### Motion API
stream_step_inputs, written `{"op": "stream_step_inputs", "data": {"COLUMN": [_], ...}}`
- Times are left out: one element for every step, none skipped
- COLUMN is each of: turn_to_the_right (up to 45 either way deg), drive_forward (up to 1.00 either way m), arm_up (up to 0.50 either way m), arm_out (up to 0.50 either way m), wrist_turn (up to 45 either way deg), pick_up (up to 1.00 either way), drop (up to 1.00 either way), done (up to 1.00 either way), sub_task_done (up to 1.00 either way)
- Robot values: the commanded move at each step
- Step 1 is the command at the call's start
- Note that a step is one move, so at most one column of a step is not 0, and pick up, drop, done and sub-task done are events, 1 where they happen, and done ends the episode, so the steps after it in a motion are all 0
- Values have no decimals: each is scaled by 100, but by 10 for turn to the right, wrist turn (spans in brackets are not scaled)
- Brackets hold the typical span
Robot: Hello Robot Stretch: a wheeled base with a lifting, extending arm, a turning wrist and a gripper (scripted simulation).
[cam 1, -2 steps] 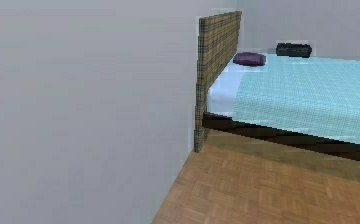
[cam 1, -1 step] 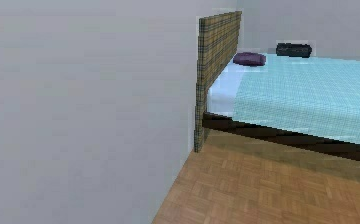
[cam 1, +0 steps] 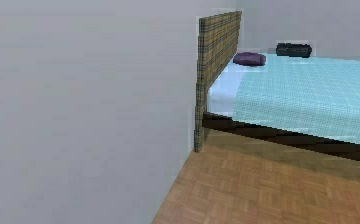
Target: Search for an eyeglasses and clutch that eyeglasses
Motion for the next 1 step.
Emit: {"op": "stream_step_inputs", "data": {"turn_to_the_right": [0], "drive_forward": [0], "arm_up": [0], "arm_out": [0], "wrist_turn": [330], "pick_up": [0], "drop": [0], "done": [0], "sub_task_done": [0]}}
